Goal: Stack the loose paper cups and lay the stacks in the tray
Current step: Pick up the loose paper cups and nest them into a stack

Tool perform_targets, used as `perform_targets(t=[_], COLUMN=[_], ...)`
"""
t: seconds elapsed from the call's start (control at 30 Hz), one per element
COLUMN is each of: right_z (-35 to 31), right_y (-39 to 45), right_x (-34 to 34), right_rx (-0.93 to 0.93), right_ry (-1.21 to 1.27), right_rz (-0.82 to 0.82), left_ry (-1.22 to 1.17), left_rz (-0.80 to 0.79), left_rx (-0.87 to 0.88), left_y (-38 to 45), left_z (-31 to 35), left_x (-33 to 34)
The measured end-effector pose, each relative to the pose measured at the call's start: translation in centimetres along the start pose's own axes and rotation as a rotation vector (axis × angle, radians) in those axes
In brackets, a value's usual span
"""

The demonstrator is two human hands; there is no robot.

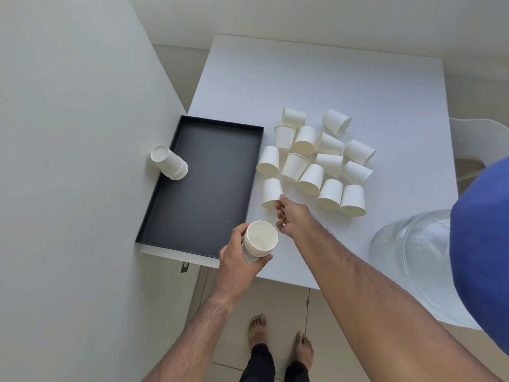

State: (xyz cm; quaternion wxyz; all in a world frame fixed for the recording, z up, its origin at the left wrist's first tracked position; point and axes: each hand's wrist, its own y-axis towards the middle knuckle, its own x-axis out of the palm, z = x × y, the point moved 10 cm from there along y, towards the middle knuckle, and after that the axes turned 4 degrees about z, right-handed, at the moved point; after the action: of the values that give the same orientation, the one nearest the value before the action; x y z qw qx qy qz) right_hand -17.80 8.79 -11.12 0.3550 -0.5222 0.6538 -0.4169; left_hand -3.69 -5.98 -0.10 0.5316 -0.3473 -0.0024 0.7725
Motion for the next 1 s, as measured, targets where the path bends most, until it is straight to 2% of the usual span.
perform_targets(t=[0.1, 0.2, 0.37, 0.53, 0.7, 0.83, 1.0], right_z=[-0.3, -1.6, -7.0, -9.4, -8.0, -6.6, -5.8], right_y=[-0.1, -1.2, -7.0, -15.6, -20.6, -21.8, -21.7], right_x=[-0.3, -1.3, -5.1, -7.2, -7.2, -7.1, -6.5], right_rx=[-0.004, -0.108, -0.59, -1.075, -1.5, -1.654, -1.672], right_ry=[0.024, 0.067, -0.014, -0.395, -0.853, -1.061, -1.108], right_rz=[-0.006, -0.007, -0.008, -0.05, 0.01, 0.059, 0.022], left_ry=[-0.001, -0.008, -0.017, -0.02, -0.031, -0.027, 0.016], left_rz=[-0.005, -0.006, -0.017, -0.017, 0.009, 0.011, 0.032], left_rx=[0.006, 0.004, 0.008, 0.035, 0.077, 0.11, 0.142], left_y=[0.1, 0.3, 0.2, 0.3, 0.6, 0.5, 0.0], left_z=[0.4, 0.5, 1.1, 2.2, 3.7, 4.7, 5.3], left_x=[0.1, 0.2, 0.9, 1.3, 1.5, 1.6, 1.6])
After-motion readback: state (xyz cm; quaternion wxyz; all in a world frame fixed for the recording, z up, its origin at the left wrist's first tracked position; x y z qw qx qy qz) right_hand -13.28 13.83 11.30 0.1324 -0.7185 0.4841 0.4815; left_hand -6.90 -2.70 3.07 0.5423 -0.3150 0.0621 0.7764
